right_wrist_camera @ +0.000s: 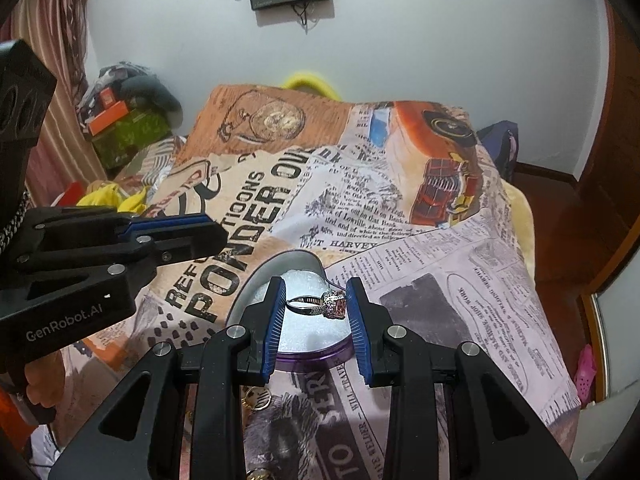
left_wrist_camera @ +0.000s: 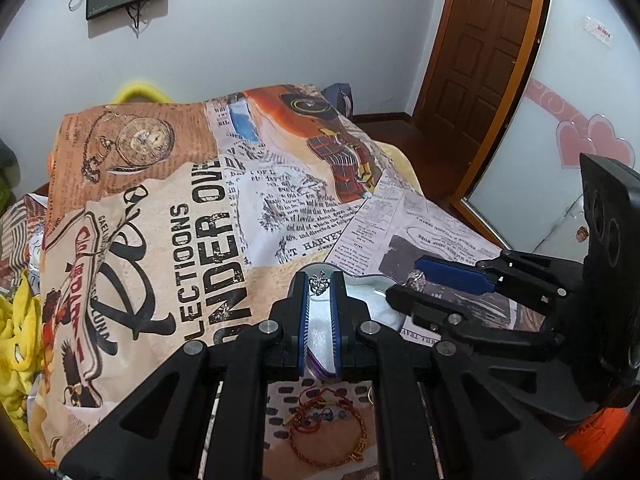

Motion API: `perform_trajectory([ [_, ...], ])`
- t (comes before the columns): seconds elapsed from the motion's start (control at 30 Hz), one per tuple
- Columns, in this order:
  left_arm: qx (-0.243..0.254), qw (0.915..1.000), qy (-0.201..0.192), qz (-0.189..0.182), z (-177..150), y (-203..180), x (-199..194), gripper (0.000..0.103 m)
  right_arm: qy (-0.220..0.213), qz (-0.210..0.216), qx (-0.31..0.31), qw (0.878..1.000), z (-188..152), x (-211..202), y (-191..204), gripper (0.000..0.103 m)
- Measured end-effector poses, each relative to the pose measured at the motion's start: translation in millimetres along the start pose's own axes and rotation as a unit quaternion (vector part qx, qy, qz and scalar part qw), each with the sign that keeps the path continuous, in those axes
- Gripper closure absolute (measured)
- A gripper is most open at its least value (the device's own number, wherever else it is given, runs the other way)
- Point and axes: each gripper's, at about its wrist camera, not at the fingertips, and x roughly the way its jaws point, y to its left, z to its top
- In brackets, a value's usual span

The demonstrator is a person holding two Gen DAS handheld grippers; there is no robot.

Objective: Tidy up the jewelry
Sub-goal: 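Carry the earring into the tin with the left gripper while the right gripper drops the ring in, then open and lift both grippers away from the heart tin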

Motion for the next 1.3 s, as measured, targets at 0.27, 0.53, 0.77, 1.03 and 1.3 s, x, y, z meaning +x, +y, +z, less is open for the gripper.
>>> perform_trajectory([
  [0.27,-0.002,0.9993,0.035,-0.011,0,4,26,0.094,0.034,0.012,-0.004,0.999,-4,20,-2,0.075],
  [0.53,-0.003,0.9981,0.060,-0.016,-4,4,42,0.094,0.057,0.017,-0.003,0.998,-8,29,-3,0.075],
  [0.77,-0.011,0.9968,0.075,-0.023,-5,6,47,0.094,0.068,0.015,-0.005,0.998,-9,34,-2,0.075],
  [1.03,-0.002,0.9974,0.072,-0.012,-3,3,38,0.094,0.075,0.010,-0.006,0.997,-7,35,-1,0.074],
  [1.3,-0.011,0.9985,0.054,-0.003,-2,5,15,0.084,0.070,-0.001,-0.023,0.997,-4,21,8,0.068],
])
